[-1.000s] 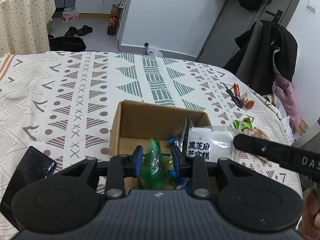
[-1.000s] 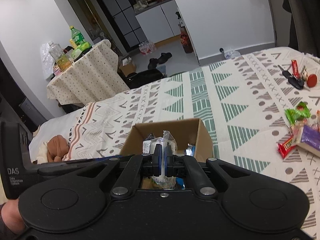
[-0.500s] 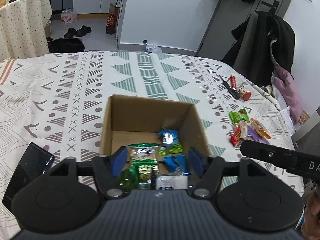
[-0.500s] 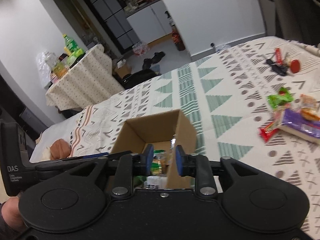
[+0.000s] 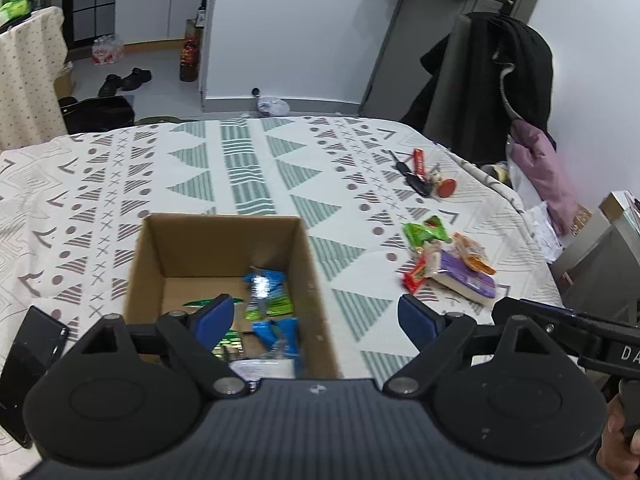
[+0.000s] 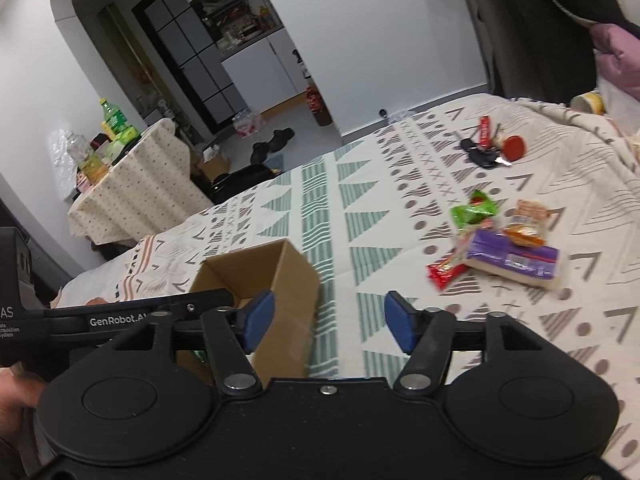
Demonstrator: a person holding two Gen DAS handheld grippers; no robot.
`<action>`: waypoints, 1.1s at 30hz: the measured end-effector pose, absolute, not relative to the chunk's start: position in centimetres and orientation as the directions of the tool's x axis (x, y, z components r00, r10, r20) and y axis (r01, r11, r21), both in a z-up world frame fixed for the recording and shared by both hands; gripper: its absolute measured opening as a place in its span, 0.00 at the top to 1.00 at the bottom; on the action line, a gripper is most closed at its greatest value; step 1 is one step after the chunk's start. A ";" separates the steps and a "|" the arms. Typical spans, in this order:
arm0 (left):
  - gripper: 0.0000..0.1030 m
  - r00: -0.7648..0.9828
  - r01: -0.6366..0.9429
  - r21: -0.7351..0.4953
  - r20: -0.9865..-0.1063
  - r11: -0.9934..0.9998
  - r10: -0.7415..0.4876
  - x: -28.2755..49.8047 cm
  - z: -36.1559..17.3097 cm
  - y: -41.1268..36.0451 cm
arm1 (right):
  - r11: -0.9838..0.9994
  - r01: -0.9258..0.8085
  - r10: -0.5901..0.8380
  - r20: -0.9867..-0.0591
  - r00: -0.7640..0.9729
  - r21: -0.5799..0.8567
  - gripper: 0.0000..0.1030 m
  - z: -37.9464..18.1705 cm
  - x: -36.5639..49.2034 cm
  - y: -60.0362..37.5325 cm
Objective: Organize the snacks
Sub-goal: 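Move both open grippers back over the snack pile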
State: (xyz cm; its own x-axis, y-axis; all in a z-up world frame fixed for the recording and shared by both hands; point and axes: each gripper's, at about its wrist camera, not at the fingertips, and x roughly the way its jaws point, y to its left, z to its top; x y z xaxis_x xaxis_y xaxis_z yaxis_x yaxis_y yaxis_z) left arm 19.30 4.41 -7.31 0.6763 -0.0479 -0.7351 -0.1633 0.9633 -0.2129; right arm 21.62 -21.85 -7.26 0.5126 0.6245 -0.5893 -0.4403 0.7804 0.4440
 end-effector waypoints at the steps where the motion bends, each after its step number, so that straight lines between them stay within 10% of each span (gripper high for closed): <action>1: 0.13 0.676 -0.157 -0.211 -0.735 0.965 -0.051 19.4 -7.2 4.1 | 0.784 -0.437 0.621 -0.589 0.518 0.441 0.36 -7.2 21.6 -22.3; 33: 0.07 0.621 -0.022 -0.186 -0.773 0.982 -0.132 25.7 -9.3 -4.6 | 0.852 -0.270 0.516 -0.631 0.579 0.450 0.10 -11.2 25.2 -31.1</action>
State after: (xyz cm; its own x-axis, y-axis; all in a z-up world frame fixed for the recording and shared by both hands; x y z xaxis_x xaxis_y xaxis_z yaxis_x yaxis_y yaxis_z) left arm 25.75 -4.60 -9.33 0.6208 -0.1325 -0.7727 -0.0217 0.9823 -0.1858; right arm 25.16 -31.13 -11.18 0.5793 0.5164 -0.6306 -0.2698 0.8516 0.4495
